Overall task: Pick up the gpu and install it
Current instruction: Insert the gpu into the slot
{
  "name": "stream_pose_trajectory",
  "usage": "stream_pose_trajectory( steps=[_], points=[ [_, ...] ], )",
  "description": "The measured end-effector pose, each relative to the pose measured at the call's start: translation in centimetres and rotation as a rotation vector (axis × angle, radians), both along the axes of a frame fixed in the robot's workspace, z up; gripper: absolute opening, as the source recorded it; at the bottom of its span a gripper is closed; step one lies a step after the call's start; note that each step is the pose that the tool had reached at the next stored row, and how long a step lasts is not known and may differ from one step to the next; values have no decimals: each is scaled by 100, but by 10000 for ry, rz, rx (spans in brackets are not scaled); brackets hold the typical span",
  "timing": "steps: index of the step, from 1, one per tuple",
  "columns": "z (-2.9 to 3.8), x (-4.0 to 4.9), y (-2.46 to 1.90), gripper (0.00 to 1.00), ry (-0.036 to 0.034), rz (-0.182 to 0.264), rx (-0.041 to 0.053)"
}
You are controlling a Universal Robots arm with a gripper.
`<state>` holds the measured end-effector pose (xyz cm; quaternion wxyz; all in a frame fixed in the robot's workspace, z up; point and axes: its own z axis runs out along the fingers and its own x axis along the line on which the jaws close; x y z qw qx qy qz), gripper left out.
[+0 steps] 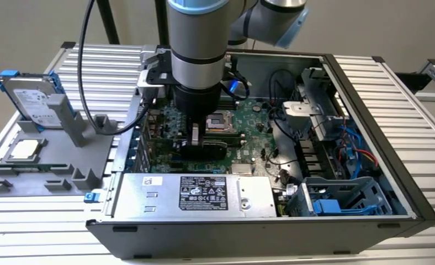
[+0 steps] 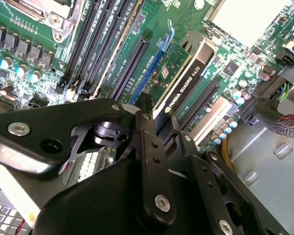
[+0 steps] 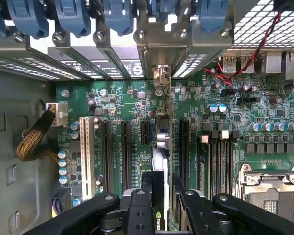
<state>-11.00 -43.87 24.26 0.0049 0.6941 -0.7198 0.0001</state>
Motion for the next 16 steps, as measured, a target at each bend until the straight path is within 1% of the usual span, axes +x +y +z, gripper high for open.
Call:
stream_pose_trajectory(
  steps=[2,3,6,8,13,14,16],
  points=[
    [-7,2,2,0,-12,1,16],
    [-11,2,2,100,-14,1,20],
    [4,1,-1,100,2,3,-1],
    [82,2,0,100,2,1,4],
    [310,2,0,100,3,1,3],
    [347,2,0,100,3,1,3],
    [369,2,0,100,2,2,4]
  ],
)
